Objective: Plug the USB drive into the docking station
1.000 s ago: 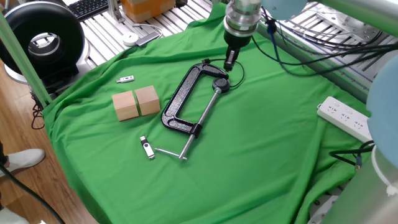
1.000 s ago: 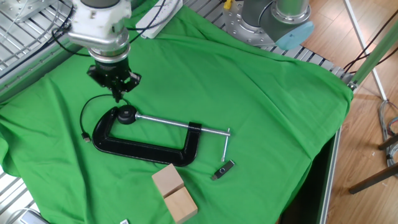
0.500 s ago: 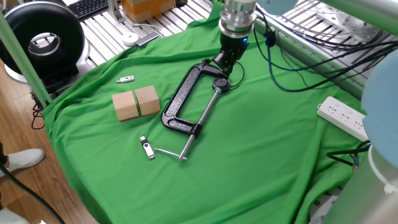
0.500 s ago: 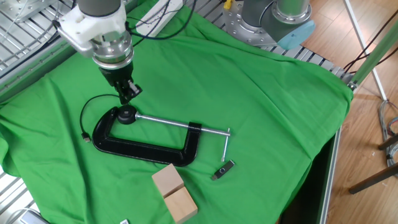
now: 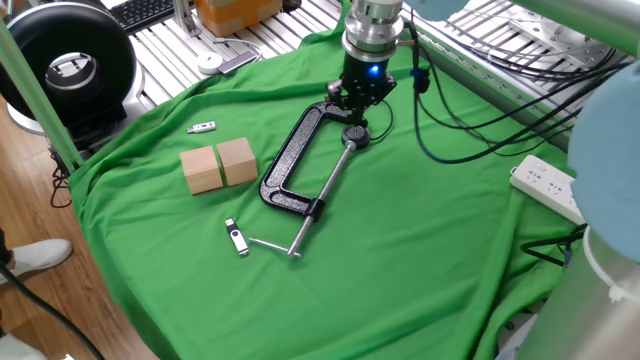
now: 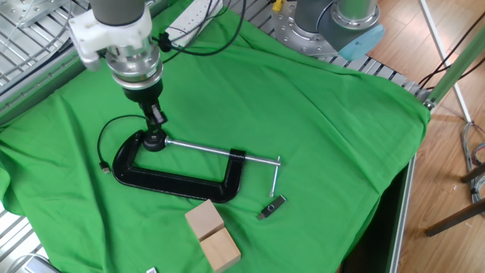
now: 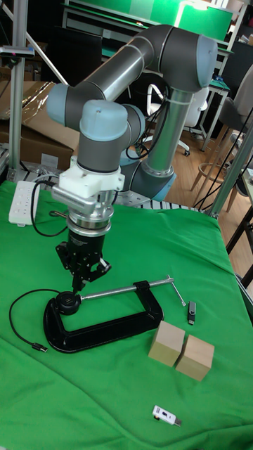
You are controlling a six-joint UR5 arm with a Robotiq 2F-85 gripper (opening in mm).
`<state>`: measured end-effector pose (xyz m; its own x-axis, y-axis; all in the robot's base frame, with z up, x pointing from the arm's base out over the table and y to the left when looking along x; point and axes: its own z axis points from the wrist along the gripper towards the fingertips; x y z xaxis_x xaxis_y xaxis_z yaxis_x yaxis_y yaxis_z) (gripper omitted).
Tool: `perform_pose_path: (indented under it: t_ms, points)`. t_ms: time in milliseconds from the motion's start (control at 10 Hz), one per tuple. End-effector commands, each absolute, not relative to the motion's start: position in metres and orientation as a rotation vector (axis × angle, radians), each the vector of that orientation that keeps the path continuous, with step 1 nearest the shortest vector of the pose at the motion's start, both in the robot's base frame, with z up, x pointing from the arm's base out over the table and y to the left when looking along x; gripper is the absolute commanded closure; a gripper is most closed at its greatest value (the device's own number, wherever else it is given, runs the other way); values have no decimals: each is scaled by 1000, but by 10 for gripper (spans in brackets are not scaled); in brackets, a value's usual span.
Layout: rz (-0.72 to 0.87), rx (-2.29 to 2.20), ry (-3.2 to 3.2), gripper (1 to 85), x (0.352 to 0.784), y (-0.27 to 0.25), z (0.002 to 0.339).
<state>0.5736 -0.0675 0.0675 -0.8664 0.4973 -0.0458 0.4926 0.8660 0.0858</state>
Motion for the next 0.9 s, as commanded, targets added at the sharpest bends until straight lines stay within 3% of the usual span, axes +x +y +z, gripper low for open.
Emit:
perform_pose_path:
  t_ms: [0, 800]
  points:
    - [137, 1050, 2846, 840, 591, -72, 66]
    - [73, 1071, 2909, 840, 566, -88, 49]
